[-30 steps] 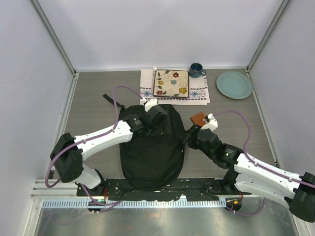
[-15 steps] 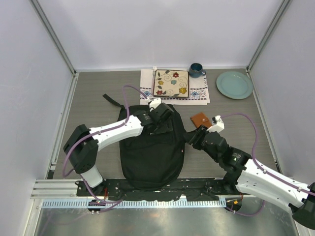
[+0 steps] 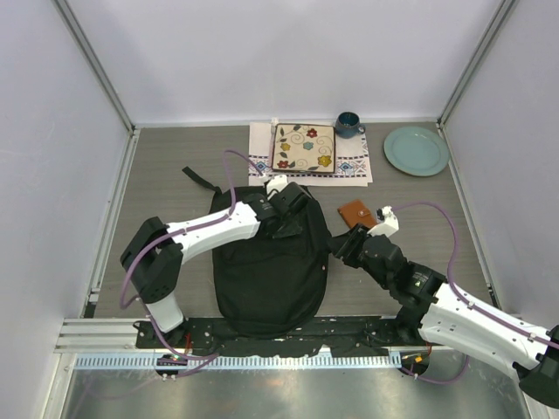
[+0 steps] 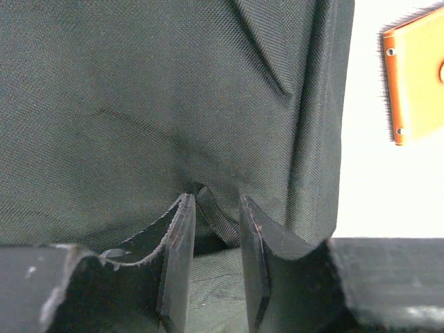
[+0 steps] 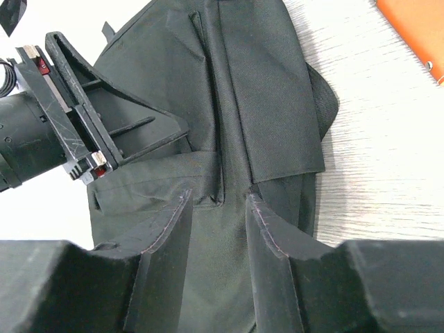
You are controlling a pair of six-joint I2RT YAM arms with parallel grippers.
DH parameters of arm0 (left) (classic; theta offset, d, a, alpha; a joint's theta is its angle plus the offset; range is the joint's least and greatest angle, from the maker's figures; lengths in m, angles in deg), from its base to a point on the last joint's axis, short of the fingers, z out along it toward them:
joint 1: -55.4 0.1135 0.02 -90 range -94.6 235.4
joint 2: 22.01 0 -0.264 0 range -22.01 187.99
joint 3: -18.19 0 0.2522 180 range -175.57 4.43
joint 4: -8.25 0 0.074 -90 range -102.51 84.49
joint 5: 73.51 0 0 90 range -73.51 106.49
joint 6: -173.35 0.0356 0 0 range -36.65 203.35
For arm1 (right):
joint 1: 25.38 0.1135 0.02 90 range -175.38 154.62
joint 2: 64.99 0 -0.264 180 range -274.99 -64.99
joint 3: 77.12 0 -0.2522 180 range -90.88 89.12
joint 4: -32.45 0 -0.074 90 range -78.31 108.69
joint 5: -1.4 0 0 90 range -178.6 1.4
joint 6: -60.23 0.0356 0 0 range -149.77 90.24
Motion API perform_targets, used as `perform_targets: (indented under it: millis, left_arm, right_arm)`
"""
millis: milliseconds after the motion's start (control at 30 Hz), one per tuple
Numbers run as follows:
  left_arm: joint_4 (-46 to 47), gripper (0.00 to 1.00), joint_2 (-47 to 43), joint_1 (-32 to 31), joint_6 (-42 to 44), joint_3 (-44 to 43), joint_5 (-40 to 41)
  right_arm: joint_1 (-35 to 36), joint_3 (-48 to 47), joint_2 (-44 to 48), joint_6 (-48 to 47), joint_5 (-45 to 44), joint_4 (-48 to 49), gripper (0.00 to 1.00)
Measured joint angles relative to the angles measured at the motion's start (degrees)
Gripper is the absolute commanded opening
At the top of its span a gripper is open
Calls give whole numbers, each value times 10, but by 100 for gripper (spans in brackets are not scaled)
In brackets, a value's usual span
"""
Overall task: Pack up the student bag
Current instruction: Pick up the personal item from the center of the board.
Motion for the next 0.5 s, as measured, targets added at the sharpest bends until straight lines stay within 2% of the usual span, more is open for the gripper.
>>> perform_targets:
  millis: [167, 300, 433, 500]
  left_arm:
    - [-26, 24, 21, -6, 1, -26, 15]
    - [-38, 13, 28, -10, 2, -33, 28]
    - [-43, 7, 31, -11, 3, -35, 35]
    - [-46, 0, 32, -12, 3, -37, 38]
  right_arm:
    - [0, 0, 0, -1, 0, -2, 42]
    - [0, 0, 0, -1, 0, -3, 42]
    - [0, 0, -4, -1, 3, 0, 42]
    - [0, 2, -14, 0, 11, 10, 43]
